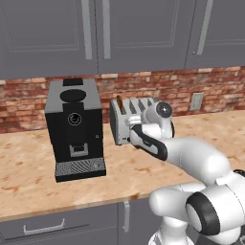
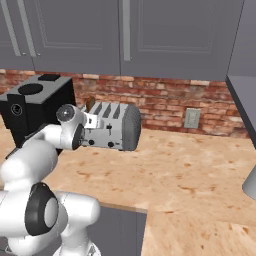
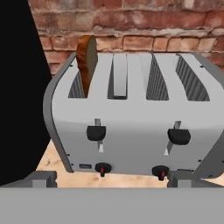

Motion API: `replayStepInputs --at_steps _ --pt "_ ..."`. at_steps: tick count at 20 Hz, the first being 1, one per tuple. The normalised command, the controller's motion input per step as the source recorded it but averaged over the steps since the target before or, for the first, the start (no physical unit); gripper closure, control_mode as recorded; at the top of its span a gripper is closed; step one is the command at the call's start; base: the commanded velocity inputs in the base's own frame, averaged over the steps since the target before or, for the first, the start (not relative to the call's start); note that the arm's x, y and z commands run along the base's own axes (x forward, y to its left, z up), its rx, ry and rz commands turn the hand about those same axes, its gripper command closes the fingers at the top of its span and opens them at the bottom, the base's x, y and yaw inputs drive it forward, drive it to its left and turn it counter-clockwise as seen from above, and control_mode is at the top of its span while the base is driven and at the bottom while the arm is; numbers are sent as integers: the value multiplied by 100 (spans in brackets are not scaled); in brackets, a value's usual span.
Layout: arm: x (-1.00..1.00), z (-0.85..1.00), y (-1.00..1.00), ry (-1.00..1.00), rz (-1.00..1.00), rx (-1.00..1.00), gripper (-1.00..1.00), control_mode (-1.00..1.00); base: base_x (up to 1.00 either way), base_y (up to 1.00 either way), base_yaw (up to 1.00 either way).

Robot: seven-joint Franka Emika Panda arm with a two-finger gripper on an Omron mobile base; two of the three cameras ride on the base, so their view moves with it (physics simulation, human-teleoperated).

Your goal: Start the toaster. Once the lever pops up, take the bread to the plate on the dining counter.

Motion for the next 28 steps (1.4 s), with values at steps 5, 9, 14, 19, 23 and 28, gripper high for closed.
replayStepInputs --at_steps 5,9,14,19,23,28 --pt "24 0 0 0 0 0 -100 -100 0 0 0" --pt "7 -10 0 0 0 0 -100 -100 0 0 0" --pt "6 -10 0 0 -2 0 -100 -100 0 0 0" --pt "16 -5 0 0 -6 0 -100 -100 0 0 0" --pt "11 0 0 0 -7 0 -100 -100 0 0 0" --pt "14 0 0 0 -4 0 -100 -100 0 0 0"
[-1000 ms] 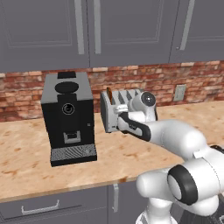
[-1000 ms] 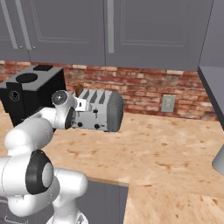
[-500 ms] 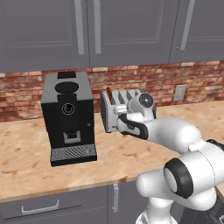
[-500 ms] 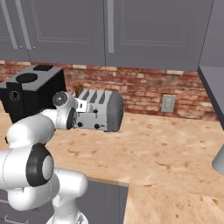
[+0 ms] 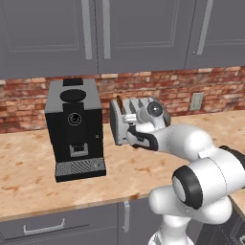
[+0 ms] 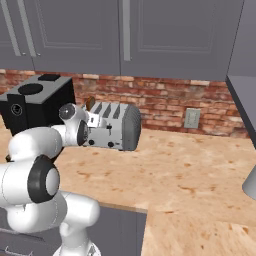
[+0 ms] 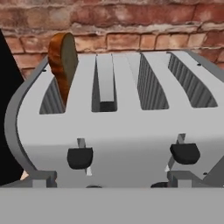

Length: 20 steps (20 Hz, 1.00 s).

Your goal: Start the toaster. Once the lever pops up, take the bread to the plate on the dining counter.

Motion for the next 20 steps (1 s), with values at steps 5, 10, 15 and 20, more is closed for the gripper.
replayStepInputs --at_steps 5,10,15,20 --pt "12 -1 -1 0 0 0 -100 -100 0 0 0" --pt "3 -11 -14 0 0 2 -100 -100 0 0 0" --pt "5 -8 -2 0 0 1 -100 -100 0 0 0" --pt "7 -3 0 0 0 0 -100 -100 0 0 0"
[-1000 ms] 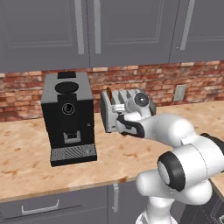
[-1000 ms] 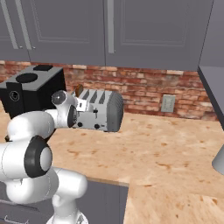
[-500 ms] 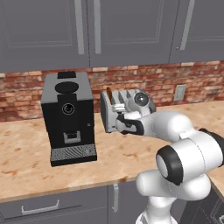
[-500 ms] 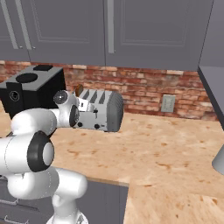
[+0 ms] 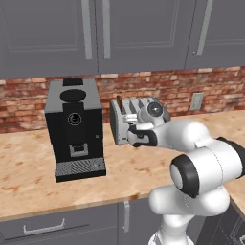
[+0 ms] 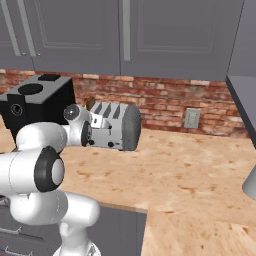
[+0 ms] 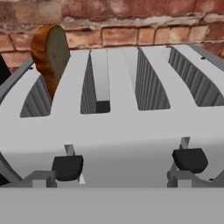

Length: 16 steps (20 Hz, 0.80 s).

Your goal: Start the toaster. Once the lever pops up, take the bread to the plate on the dining counter.

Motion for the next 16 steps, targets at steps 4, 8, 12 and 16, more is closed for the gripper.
replayStepInputs --at_steps 4,8,12,16 --pt "16 0 0 0 0 0 -100 -100 0 0 0" --pt "12 0 0 0 0 0 -100 -100 0 0 0" --pt "3 -5 0 0 0 0 -100 -100 0 0 0" --pt "0 -12 0 0 0 0 -100 -100 0 0 0"
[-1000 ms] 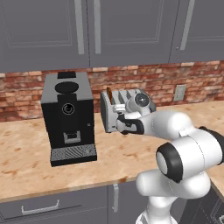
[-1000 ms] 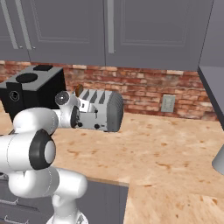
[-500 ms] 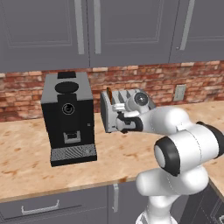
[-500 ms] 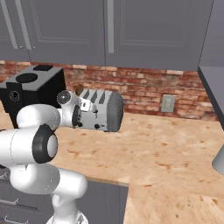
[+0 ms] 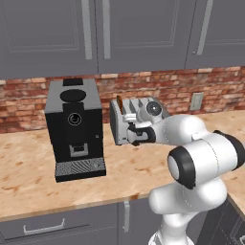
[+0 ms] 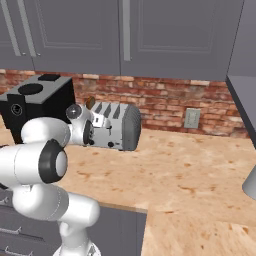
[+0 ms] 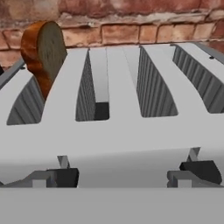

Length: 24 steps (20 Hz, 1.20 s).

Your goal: Start the toaster. Once the lever pops up, take the bread to the plate on the dining counter.

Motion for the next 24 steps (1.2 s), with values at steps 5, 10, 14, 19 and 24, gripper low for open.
replayStepInputs --at_steps 5,10,14,19,24 --pt "0 -19 0 0 0 0 -100 -100 0 0 0" --pt "0 -22 0 0 0 0 -100 -100 0 0 0" --pt "0 -26 0 0 0 0 -100 -100 0 0 0" --pt "0 -29 0 0 0 0 -100 -100 0 0 0" --pt "0 -24 0 0 0 0 -100 -100 0 0 0"
